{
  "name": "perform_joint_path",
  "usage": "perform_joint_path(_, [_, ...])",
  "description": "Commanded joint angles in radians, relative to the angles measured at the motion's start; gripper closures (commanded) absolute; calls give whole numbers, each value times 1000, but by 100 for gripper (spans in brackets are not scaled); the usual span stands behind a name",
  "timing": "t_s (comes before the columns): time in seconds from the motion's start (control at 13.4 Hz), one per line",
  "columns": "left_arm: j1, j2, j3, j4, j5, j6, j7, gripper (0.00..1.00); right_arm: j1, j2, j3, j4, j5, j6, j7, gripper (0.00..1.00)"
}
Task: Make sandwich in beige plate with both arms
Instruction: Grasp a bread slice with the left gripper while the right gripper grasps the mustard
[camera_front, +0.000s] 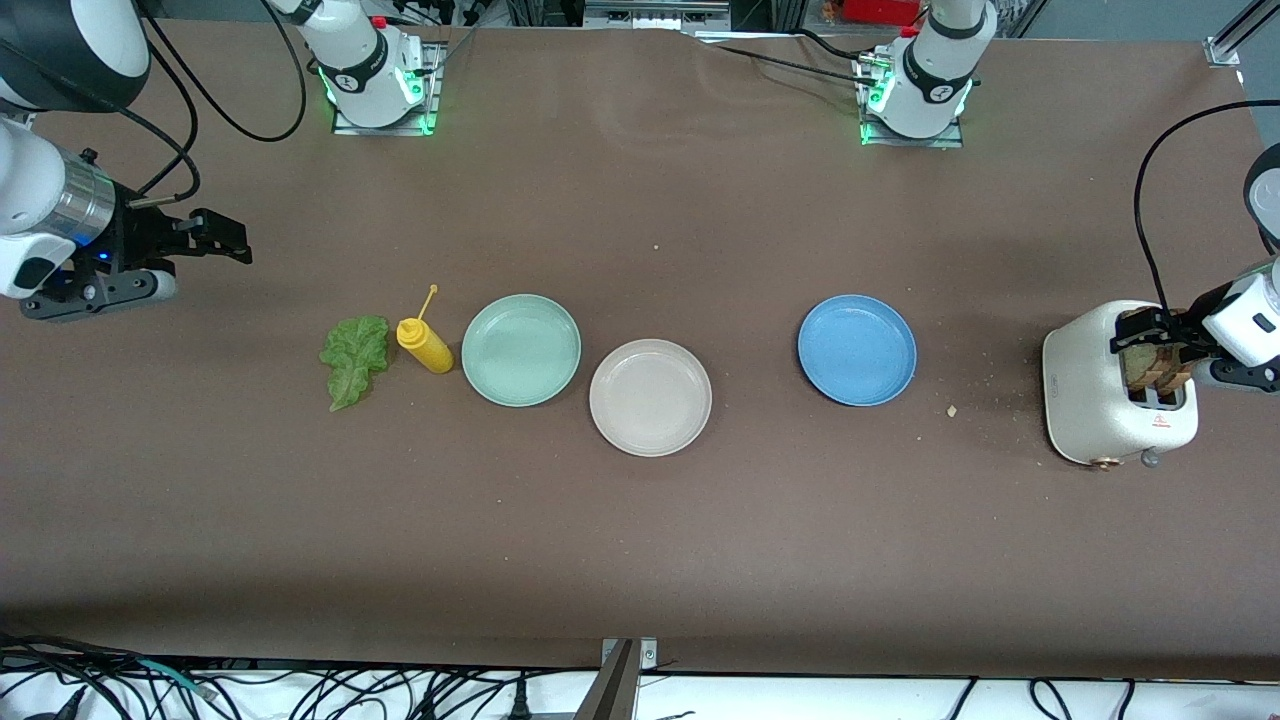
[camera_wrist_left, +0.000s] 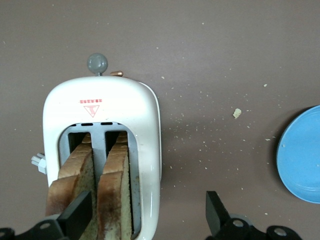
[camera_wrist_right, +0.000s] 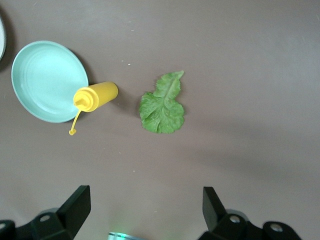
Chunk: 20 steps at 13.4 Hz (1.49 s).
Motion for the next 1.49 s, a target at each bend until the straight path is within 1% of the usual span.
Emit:
perform_joint_path(0.0, [22, 13, -9, -11, 26, 36, 15, 0, -10, 15, -12, -6, 54, 30, -163, 1])
perform_joint_path(0.22, [28, 26, -9, -22, 15, 54, 15, 0, -18, 55, -50, -6, 139, 56, -343, 1])
perform_joint_path(0.3, [28, 27, -9, -32, 15, 68, 15, 3, -19, 74, -69, -6, 188, 70, -445, 1])
perform_joint_path(0.37, [28, 35, -9, -35, 15, 71, 17, 12, -24, 100, -90, -6, 246, 73, -545, 1])
perform_joint_path(0.45, [28, 38, -9, -35, 19, 69, 18, 27, -25, 122, -116, -7, 294, 73, -631, 1])
perform_joint_path(0.52, [28, 47, -9, -35, 24, 68, 17, 47, -30, 145, -129, -12, 336, 73, -729, 1])
perform_joint_path(0.6, [28, 50, -7, -34, 29, 66, 18, 61, -44, 168, -132, -14, 388, 72, -821, 1])
perform_joint_path(0.75, [28, 49, -6, -29, 29, 62, 26, 84, -56, 208, -132, -15, 452, 66, -982, 1])
perform_joint_path(0.82, [31, 49, -4, -25, 41, 60, 60, 94, -59, 223, -132, -18, 491, 62, -1074, 1])
perform_joint_path(0.89, [42, 49, -6, -19, 62, 59, 84, 100, -71, 242, -132, -32, 543, 59, -1172, 1])
perform_joint_path(1.04, [46, 47, -6, -2, 67, 57, 91, 100, -96, 291, -132, -58, 636, 46, -1379, 1])
perform_joint_path(1.12, [46, 46, -6, 16, 67, 34, 92, 100, -106, 323, -132, -58, 678, 26, -1462, 1])
perform_joint_path(1.34, [45, 44, -12, 93, 67, -32, 110, 100, -149, 423, -132, -57, 817, -35, -1711, 1])
perform_joint_path(1.42, [43, 43, -12, 125, 67, -58, 129, 100, -160, 458, -132, -57, 845, -51, -1781, 1])
